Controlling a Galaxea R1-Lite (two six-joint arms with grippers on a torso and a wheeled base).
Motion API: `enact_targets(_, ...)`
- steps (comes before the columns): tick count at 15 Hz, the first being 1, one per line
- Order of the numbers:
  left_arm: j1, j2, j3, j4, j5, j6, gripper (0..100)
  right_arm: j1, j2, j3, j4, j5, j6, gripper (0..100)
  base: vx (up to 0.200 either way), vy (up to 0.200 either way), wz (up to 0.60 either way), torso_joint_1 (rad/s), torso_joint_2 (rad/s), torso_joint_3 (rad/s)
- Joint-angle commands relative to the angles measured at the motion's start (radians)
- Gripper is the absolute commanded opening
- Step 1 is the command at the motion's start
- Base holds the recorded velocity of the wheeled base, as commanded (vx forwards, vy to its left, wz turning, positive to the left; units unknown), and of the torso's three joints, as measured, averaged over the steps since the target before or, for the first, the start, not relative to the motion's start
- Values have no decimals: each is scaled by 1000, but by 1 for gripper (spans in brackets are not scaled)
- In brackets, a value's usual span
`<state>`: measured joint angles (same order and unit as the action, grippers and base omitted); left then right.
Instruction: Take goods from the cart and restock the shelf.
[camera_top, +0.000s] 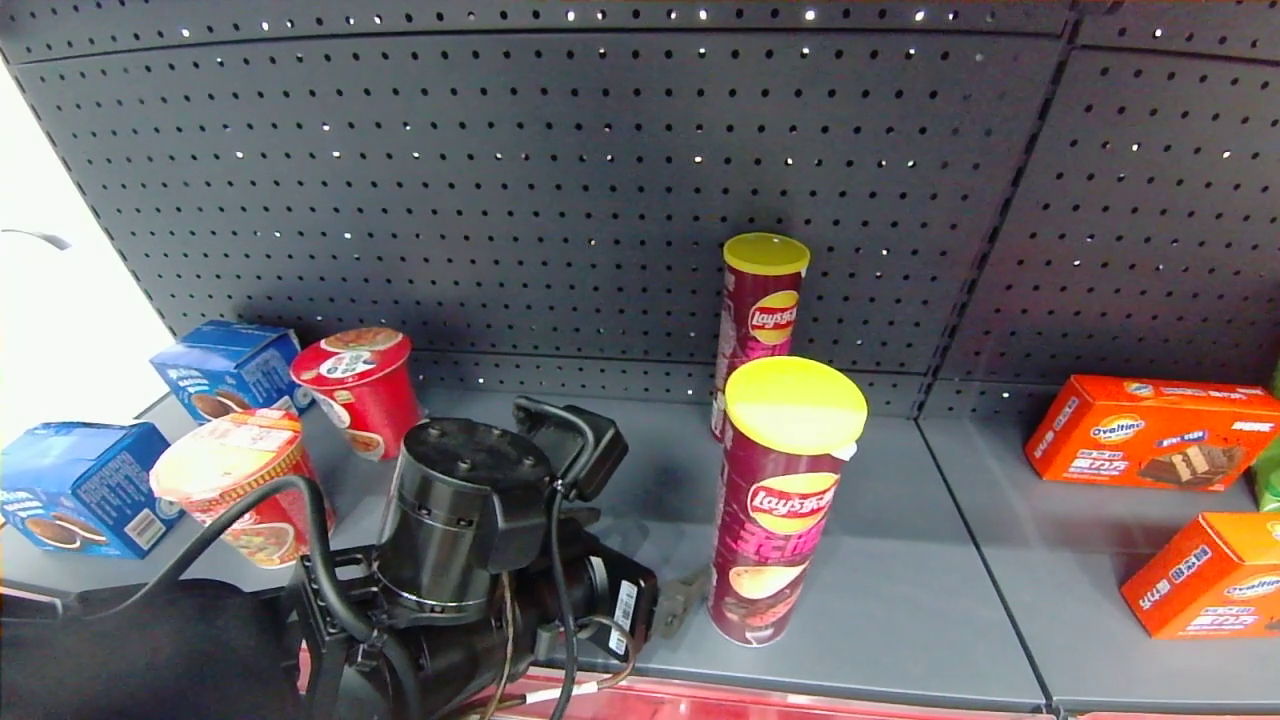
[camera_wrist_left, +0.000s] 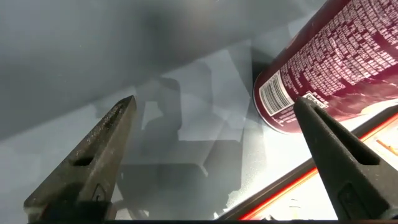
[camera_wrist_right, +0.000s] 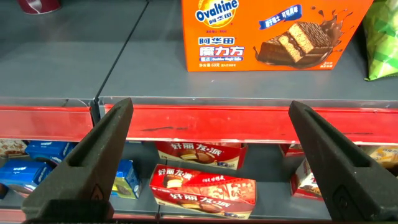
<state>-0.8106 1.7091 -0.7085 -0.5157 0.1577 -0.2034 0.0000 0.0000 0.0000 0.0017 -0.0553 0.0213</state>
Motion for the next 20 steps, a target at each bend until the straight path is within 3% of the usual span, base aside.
enact_targets(1, -9, 0, -5, 0, 0, -4, 100, 0, 2, 0, 0, 0, 0, 100, 0, 0, 0, 0, 0, 0)
enact_targets(5, -21, 3, 0, 0, 3, -5, 100, 0, 2, 0, 0, 0, 0, 100, 0, 0, 0, 0, 0, 0)
enact_targets(9, -4, -5, 27, -3, 89, -8, 100, 0, 2, 0, 0, 0, 0, 100, 0, 0, 0, 0, 0, 0)
enact_targets(10, 30, -34, 37, -3, 120, -10, 100, 0, 2, 0, 0, 0, 0, 100, 0, 0, 0, 0, 0, 0)
enact_targets(11, 30, -34, 37, -3, 120, -10, 100, 0, 2, 0, 0, 0, 0, 100, 0, 0, 0, 0, 0, 0)
enact_targets(14, 113, -186, 14, 8, 117, 6, 100, 0, 2, 0, 0, 0, 0, 100, 0, 0, 0, 0, 0, 0)
enact_targets(18, 131, -411, 26, 115, 118, 10, 100, 0, 2, 0, 0, 0, 0, 100, 0, 0, 0, 0, 0, 0)
enact_targets(19, 154, -502, 63, 140, 122, 12, 100, 0, 2, 0, 0, 0, 0, 100, 0, 0, 0, 0, 0, 0)
enact_targets(20, 222, -611, 119, 168, 117, 19, 100, 0, 2, 0, 0, 0, 0, 100, 0, 0, 0, 0, 0, 0)
